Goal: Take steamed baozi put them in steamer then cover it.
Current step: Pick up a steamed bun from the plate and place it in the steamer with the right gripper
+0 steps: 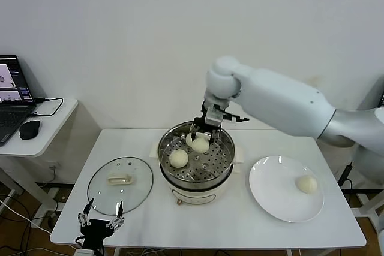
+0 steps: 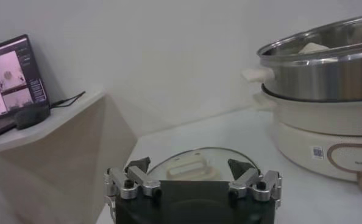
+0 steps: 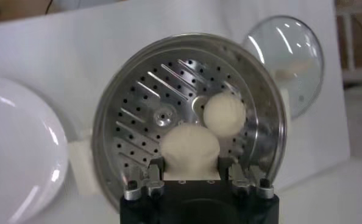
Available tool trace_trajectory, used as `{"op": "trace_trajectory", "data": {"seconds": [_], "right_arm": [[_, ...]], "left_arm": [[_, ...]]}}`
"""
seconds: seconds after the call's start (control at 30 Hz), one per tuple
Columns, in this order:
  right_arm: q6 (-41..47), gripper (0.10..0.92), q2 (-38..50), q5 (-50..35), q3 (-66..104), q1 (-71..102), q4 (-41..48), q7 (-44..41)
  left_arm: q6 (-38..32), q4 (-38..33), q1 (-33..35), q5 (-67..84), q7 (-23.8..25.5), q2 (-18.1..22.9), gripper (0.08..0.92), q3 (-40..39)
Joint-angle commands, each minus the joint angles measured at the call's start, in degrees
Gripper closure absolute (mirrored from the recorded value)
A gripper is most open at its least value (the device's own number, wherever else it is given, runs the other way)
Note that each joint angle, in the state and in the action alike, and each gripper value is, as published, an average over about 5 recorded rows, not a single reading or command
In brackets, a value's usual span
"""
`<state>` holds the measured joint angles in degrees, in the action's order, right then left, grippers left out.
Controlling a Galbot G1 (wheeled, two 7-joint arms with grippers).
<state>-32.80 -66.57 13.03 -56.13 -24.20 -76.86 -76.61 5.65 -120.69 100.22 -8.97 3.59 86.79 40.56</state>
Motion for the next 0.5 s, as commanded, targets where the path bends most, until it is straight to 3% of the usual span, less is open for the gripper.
{"op": "trace_trajectory", "data": {"seconds": [0.03,0.5], "right_arm": [[-5.81,0.482,-0.93,12.86,-2.90,2.41,-5.62,3.12],[-3.12,0.474,-1.09,10.00,-3.47,4.49,-8.54,2.89]], "left_arm": [[-0.01,0.40,-0.37,0.08,0.02,0.14,0.177,0.00],[0.21,1.33,-1.59,0.28,0.32,0.01,0.177,-0.01]]}}
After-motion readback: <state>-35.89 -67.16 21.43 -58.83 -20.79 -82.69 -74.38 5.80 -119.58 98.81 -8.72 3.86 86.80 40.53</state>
